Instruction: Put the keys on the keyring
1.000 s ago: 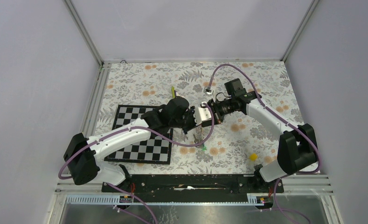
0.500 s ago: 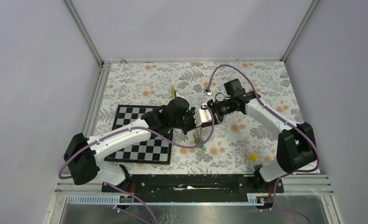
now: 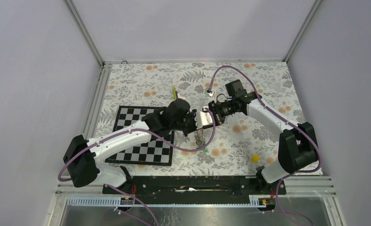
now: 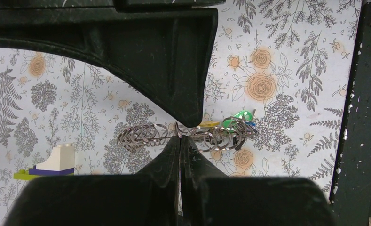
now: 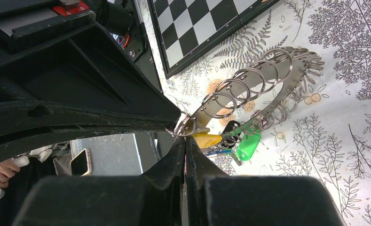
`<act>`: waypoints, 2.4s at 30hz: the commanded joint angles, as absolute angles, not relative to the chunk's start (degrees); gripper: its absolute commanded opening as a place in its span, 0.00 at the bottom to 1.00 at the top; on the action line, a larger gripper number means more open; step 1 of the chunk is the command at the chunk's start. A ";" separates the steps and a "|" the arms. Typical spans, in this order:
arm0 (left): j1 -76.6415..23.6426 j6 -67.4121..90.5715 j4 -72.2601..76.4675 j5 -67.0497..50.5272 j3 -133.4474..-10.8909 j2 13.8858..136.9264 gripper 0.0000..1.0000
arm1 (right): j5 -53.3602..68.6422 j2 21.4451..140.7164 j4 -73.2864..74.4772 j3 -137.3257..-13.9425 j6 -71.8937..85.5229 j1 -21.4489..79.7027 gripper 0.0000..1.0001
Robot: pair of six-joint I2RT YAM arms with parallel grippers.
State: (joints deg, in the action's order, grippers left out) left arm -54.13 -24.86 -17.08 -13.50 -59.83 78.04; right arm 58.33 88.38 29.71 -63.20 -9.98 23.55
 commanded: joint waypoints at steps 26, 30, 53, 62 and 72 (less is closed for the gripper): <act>-57.23 -28.71 -18.38 -20.71 -60.90 75.30 0.00 | 54.82 91.18 28.79 -65.74 -8.50 21.18 0.00; -57.39 -28.43 -18.00 -19.31 -61.17 75.75 0.00 | 55.63 91.28 30.20 -65.85 -9.95 21.18 0.00; -46.74 -24.77 -18.71 -44.00 -64.91 77.04 0.00 | 48.65 68.29 30.45 -57.15 -26.77 24.07 0.00; -45.27 -30.40 -21.26 -46.60 -66.43 80.18 0.00 | 54.83 67.92 29.04 -54.44 -24.46 24.82 0.00; -45.26 -28.04 -19.47 -46.42 -66.34 81.17 0.00 | 55.40 70.05 26.50 -53.74 -20.00 27.03 0.00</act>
